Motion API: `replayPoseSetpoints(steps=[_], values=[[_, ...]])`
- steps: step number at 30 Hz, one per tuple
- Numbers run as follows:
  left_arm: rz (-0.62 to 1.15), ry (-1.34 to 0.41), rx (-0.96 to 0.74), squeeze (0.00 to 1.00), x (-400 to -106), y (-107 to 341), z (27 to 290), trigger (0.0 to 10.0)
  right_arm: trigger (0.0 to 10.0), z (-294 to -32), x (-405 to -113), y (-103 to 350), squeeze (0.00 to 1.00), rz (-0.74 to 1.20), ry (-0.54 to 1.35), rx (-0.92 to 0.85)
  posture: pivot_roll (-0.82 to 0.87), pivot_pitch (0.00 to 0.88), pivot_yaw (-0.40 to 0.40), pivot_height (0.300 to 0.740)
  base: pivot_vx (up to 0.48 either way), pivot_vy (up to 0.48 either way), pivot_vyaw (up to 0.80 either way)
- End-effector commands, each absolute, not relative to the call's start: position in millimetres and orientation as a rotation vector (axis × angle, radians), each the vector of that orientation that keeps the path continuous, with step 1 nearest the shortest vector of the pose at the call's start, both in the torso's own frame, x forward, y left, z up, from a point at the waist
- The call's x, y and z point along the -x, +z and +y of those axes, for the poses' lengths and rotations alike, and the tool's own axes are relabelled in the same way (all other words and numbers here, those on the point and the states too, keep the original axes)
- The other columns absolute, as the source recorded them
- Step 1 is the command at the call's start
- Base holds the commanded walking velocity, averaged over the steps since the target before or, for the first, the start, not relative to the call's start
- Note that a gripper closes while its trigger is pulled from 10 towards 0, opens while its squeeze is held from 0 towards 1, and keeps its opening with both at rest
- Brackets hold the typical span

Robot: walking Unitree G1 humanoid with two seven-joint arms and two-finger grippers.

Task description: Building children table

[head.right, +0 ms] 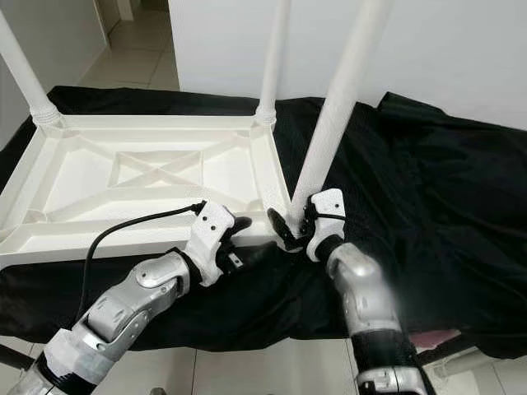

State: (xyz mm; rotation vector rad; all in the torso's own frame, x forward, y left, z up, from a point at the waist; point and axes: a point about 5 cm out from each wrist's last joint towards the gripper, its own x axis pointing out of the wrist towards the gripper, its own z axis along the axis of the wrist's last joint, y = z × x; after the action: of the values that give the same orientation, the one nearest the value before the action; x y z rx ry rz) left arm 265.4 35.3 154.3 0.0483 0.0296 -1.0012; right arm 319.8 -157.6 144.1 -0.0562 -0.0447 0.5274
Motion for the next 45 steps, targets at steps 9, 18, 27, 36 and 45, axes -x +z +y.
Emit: replayPoseSetpoints(steps=[9,18,27,36,45], values=[[0.031,-1.105,-0.057,0.00,-263,157,34,10.0,0.0,-157,-332,147,0.00,-0.036,0.625,0.119,0.00,0.068,-0.072,0.740,0.000,0.000,0.00],[0.031,-1.101,-0.056,0.00,-262,157,34,10.0,0.0,-163,-329,138,0.00,-0.017,0.674,0.091,-0.01,0.068,-0.067,0.740,0.000,0.000,0.00],[0.035,-1.110,-0.060,0.00,-263,157,34,10.0,10.0,-164,-329,135,0.00,-0.004,0.525,0.044,-0.01,0.074,-0.063,0.740,0.000,0.000,0.00],[0.040,-1.111,-0.052,0.00,-260,156,34,10.0,10.0,-156,-326,134,0.00,0.022,0.216,-0.060,-0.01,0.079,-0.065,0.740,0.000,0.000,0.00],[0.042,-1.114,-0.047,0.00,-260,155,33,10.0,10.0,-125,-312,132,0.00,0.026,-0.023,-0.123,-0.01,0.081,-0.071,0.740,0.000,0.000,0.00]])
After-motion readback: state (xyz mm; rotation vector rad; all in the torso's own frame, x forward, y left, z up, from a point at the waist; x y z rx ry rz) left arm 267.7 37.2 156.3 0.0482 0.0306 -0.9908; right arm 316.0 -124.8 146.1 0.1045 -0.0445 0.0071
